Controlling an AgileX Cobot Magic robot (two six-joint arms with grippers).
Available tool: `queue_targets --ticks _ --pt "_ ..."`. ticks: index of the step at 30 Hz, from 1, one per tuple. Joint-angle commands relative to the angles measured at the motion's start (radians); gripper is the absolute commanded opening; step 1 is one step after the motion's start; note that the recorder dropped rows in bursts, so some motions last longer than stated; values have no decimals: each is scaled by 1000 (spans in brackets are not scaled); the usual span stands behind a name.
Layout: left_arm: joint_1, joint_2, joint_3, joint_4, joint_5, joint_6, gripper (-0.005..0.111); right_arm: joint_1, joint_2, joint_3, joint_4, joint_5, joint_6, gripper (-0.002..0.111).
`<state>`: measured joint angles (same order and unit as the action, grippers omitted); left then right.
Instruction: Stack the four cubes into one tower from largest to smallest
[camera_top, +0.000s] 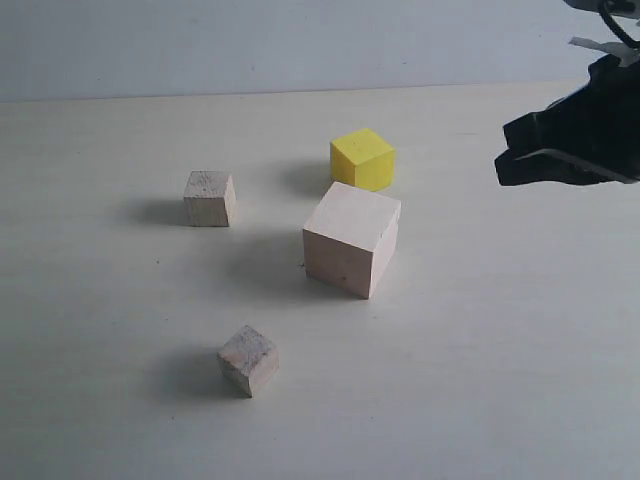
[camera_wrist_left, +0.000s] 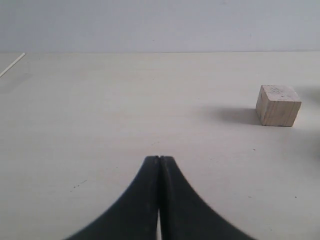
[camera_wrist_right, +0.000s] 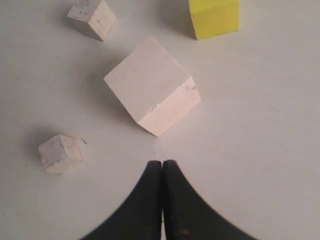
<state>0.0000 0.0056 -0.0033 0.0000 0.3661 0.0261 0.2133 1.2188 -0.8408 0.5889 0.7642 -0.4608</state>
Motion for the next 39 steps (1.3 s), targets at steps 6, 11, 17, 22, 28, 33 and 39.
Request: queue_targets --ticks 6,11,17,22,28,33,39 --pt "2 -6 3 0 -9 -3 0 2 21 -5 25 -143 -10 0" --pt "2 -6 3 0 -9 -3 0 2 41 -5 20 -203 -10 0" --pt "2 -6 3 0 -9 -3 0 2 132 -5 18 -192 -10 0" --pt "2 -6 3 0 -9 -3 0 2 235 -5 39 -241 -10 0" --pt "2 -6 3 0 -9 -3 0 2 376 -30 101 -258 -10 0" --pt "2 -6 3 0 -9 -3 0 2 485 -108 142 -210 -25 0" --pt "2 -6 3 0 -9 -3 0 2 587 -180 177 -175 -37 0"
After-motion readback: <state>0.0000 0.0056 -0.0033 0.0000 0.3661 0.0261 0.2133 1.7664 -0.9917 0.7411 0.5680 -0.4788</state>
